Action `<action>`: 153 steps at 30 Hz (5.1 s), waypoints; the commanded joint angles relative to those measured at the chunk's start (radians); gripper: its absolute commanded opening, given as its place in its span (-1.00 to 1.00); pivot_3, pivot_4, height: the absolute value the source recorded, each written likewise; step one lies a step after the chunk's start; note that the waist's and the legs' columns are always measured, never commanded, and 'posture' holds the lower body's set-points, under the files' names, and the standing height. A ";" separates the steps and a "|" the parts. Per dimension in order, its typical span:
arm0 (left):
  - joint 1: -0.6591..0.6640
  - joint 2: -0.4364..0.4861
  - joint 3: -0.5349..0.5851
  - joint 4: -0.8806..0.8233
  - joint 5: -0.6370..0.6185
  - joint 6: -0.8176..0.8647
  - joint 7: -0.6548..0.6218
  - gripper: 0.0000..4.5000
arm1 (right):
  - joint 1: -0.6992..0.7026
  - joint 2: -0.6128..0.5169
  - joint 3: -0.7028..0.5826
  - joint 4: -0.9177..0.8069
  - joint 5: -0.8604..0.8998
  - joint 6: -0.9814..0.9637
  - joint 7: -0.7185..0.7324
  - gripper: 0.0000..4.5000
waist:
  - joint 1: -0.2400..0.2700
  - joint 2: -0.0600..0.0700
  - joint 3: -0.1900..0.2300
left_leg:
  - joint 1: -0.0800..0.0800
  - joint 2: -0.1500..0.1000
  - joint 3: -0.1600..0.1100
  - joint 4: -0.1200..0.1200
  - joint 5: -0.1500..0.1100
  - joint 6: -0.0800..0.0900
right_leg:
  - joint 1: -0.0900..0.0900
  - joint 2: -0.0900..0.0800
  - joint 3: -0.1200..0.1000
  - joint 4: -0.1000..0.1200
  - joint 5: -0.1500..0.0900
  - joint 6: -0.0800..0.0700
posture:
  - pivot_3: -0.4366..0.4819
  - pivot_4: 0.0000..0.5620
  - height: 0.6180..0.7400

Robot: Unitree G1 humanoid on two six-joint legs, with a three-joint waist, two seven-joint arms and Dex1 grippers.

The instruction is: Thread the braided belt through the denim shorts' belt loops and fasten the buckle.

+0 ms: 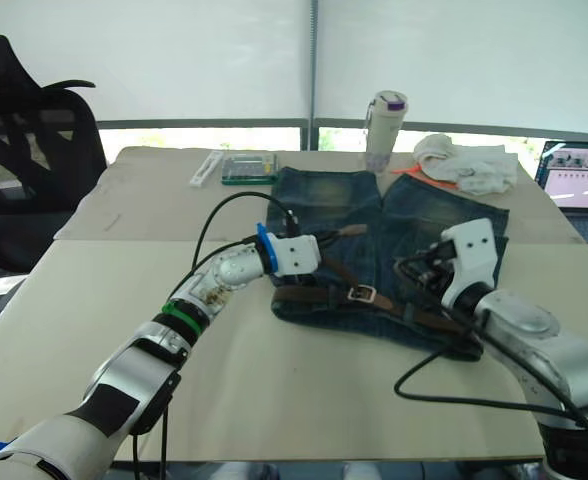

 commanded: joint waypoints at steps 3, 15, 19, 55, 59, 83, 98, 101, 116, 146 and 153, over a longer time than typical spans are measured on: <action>-0.019 0.020 -0.102 0.011 0.117 -0.071 -0.003 -1.00 | 0.034 -0.032 0.093 -0.023 -0.178 -0.107 0.112 0.15 | 0.003 -0.001 0.001 | 0.000 0.000 0.000 0.001 0.000 0.000 | 0.000 0.000 0.000 0.000 0.000 0.000 | -0.05 -0.47 0.95; -0.029 0.037 -0.165 0.053 0.214 -0.028 0.038 -1.00 | 0.017 0.027 0.193 0.036 -0.415 -0.158 0.161 0.15 | 0.005 -0.003 0.002 | -0.001 0.000 0.000 0.003 0.000 0.000 | 0.000 -0.001 0.000 0.001 0.000 0.000 | -0.05 -0.47 0.95; -0.029 0.034 -0.161 0.056 0.206 -0.021 0.036 -1.00 | 0.008 0.058 0.208 0.080 -0.493 -0.146 0.140 0.15 | 0.005 -0.003 0.002 | -0.001 0.000 0.000 0.003 0.001 -0.002 | 0.000 -0.001 0.000 0.001 0.000 0.000 | -0.05 -0.47 0.95; -0.235 0.067 -0.287 0.147 0.376 -0.114 0.097 -1.00 | -0.001 0.033 0.268 0.288 -1.150 -0.879 -0.009 -0.98 | -0.001 -0.005 0.003 | 0.000 -0.001 0.000 0.003 0.004 -0.004 | 0.000 0.000 0.000 0.002 -0.001 0.001 | -0.05 -0.47 0.95; -0.225 0.065 -0.287 0.139 0.366 -0.124 0.059 -1.00 | -0.006 0.042 0.267 0.287 -1.159 -0.879 -0.006 -0.98 | 0.000 -0.005 0.003 | 0.000 -0.001 0.000 0.003 0.004 -0.004 | 0.000 0.000 0.000 0.002 -0.001 0.001 | -0.05 -0.47 0.95; -0.136 -0.121 -0.192 0.125 0.238 0.105 0.061 -1.00 | -0.019 0.120 0.282 0.283 -1.159 -0.925 0.016 -0.98 | 0.000 -0.005 0.003 | 0.000 -0.001 0.000 0.004 0.005 -0.004 | 0.001 0.000 0.000 0.003 -0.001 0.001 | -0.05 -0.47 0.95; -0.024 -0.227 -0.034 0.129 0.061 0.168 0.107 -1.00 | 0.049 0.198 0.171 0.207 -0.943 -0.868 0.145 -0.44 | 0.001 -0.005 0.003 | 0.001 -0.001 -0.001 0.004 0.005 -0.004 | 0.001 0.000 0.000 0.002 -0.001 0.001 | -0.05 -0.47 0.95; -0.003 -0.216 -0.043 0.132 0.066 0.143 0.113 -1.00 | 0.082 0.196 0.102 0.170 -0.857 -0.804 0.185 0.03 | 0.007 -0.005 0.003 | 0.001 -0.001 -0.001 0.004 0.005 -0.004 | 0.002 0.000 0.000 0.003 -0.001 0.001 | -0.05 -0.47 0.95; 0.068 -0.210 -0.049 0.069 0.058 0.114 0.090 -1.00 | 0.010 0.040 0.091 0.282 -0.927 -0.839 0.248 0.17 | 0.006 -0.005 0.003 | 0.002 -0.001 -0.001 0.004 0.004 -0.003 | 0.003 -0.001 0.000 0.003 0.000 0.001 | -0.05 -0.47 0.95; 0.057 -0.211 -0.067 0.083 0.075 0.125 0.114 -1.00 | -0.046 0.054 0.140 0.386 -0.973 -0.915 0.250 0.17 | 0.002 -0.005 0.003 | 0.002 -0.001 -0.001 0.004 0.004 -0.003 | 0.003 -0.001 0.000 0.003 0.000 0.001 | -0.05 -0.47 0.95; 0.059 -0.212 -0.068 0.076 0.068 0.117 0.108 -1.00 | -0.076 0.057 0.165 0.420 -0.980 -0.935 0.251 -0.49 | 0.005 -0.005 0.003 | 0.002 -0.001 -0.001 0.004 0.004 -0.003 | 0.003 -0.001 0.000 0.002 0.000 0.001 | -0.05 -0.47 0.95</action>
